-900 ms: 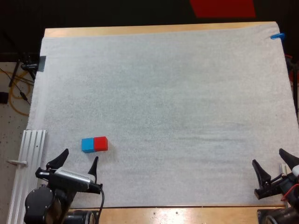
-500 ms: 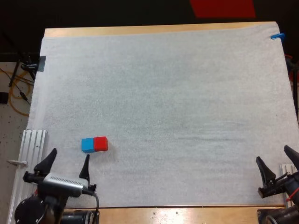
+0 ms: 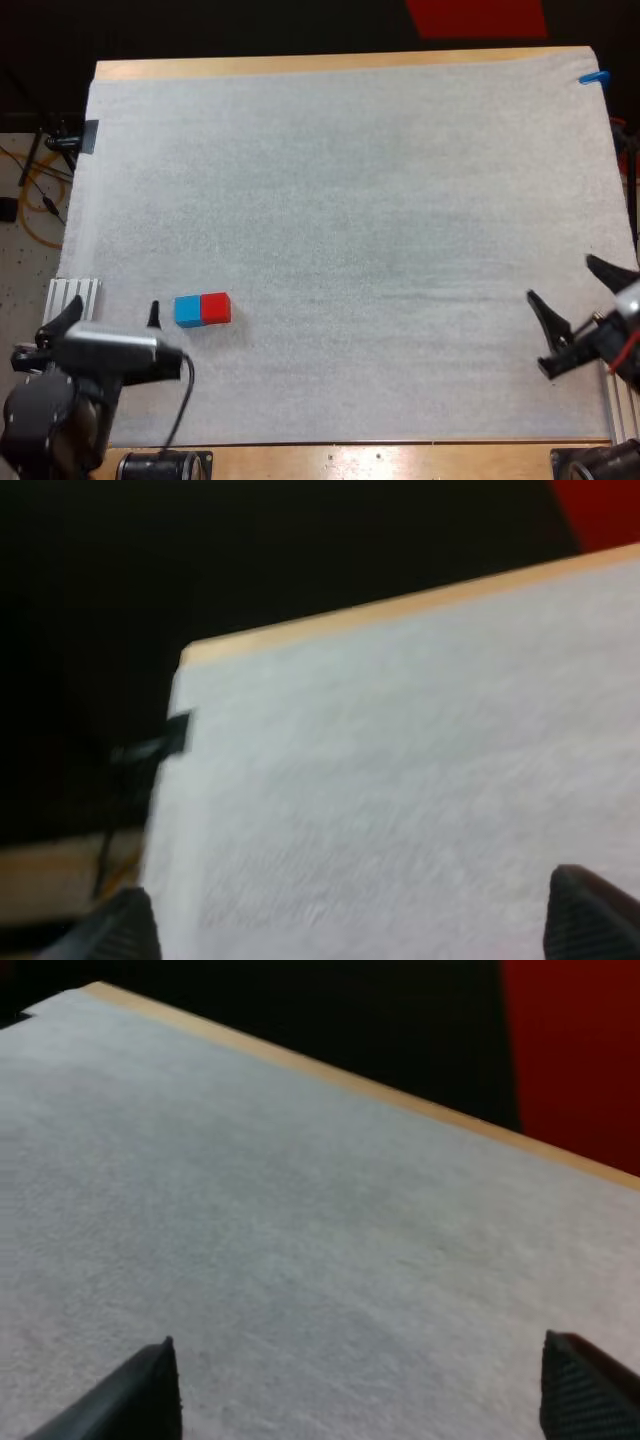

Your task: Stack red cube on blue cube

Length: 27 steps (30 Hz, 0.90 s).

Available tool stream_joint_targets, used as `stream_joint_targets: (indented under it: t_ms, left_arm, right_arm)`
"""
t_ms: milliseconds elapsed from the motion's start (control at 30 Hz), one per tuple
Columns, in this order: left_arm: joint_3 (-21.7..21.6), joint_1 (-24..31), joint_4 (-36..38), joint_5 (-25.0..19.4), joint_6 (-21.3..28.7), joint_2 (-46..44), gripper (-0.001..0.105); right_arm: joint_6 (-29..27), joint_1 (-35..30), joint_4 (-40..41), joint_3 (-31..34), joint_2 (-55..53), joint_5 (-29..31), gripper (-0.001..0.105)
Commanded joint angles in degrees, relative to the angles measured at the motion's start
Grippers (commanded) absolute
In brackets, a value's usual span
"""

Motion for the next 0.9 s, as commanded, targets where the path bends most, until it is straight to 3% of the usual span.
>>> stream_joint_targets:
  t_ms: [0,233,467,633,800,867]
  left_arm:
    - [-0.8,0.0,-0.2,-5.1,-2.5,1.2,0.075]
    - [-0.8,0.0,-1.0,-9.9,-3.0,5.9,0.075]
    - [-0.8,5.7,-0.9,-8.8,-3.0,11.5,0.069]
    - [-0.8,13.4,-0.9,-2.9,-0.6,14.7,0.060]
    - [-0.8,14.7,-1.3,-4.1,4.4,18.3,0.060]
    - [-0.8,14.7,-0.9,-4.7,4.8,20.6,0.053]
  right_arm:
    - [-1.1,0.1,-1.5,-1.3,2.4,-1.7,0.071]
    - [-1.1,0.1,-8.6,-5.2,12.5,-8.6,0.071]
    - [-1.9,0.1,-13.6,-6.4,18.8,-20.2,0.071]
    - [-2.8,0.3,-15.4,-6.4,20.8,-23.4,0.071]
    - [-4.5,3.6,-16.2,-6.4,21.7,-23.3,0.071]
    - [-4.5,6.0,-16.2,-6.4,22.5,-23.0,0.071]
